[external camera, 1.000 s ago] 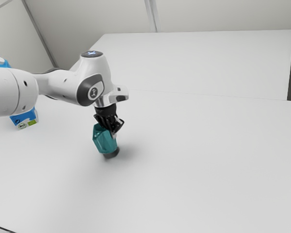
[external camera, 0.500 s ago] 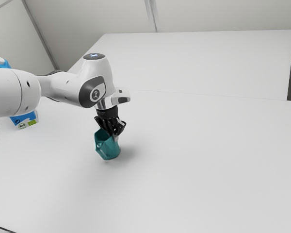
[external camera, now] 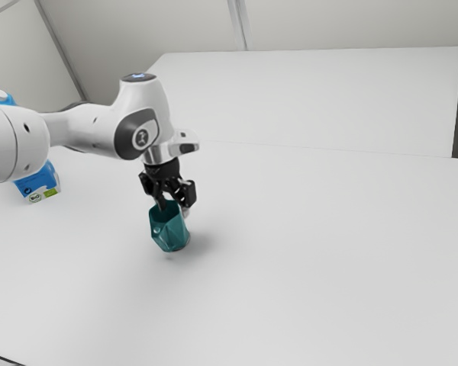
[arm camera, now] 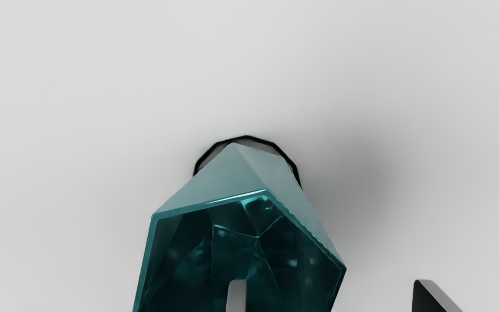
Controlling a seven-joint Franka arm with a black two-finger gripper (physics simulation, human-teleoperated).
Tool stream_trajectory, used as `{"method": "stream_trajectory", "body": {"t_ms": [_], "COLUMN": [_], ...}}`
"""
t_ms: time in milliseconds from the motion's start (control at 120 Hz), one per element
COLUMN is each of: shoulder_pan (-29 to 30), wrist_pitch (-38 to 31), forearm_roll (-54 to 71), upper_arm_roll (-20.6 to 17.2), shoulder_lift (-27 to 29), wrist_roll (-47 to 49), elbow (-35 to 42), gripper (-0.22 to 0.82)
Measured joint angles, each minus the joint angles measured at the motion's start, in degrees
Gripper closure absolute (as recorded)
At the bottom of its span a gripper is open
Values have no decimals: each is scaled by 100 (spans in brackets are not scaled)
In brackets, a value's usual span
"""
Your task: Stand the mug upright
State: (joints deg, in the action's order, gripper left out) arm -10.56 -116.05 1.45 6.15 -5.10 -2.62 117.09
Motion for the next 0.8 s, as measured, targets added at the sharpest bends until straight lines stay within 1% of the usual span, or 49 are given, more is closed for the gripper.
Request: {"method": "stream_trajectory", "body": {"t_ms": [108,192,233,300,392,492,617,675,725,800], "shoulder_pan": [12,89,262,510,693,690,637,602,559,689], "wrist_pitch": [119,182,265,462,780,1052,1372,1519,1661,1859], "forearm_roll": [-2,3,2,-8,-26,-104,-135,-133,-134,-133], "upper_arm_roll": [4,-6,-114,-205,-216,-228,-202,-81,180,474], "shoulder_lift": [170,177,162,86,61,-64,-115,-117,-112,-69], "wrist_roll": [-1,-55,-101,-179,-281,-372,-469,-506,-536,-573], "elbow": [-214,-601,-907,-1444,-2016,-2524,-2932,-3153,-3338,-3441], "gripper": [14,10,9,7,5,4,3,3,3,3]}}
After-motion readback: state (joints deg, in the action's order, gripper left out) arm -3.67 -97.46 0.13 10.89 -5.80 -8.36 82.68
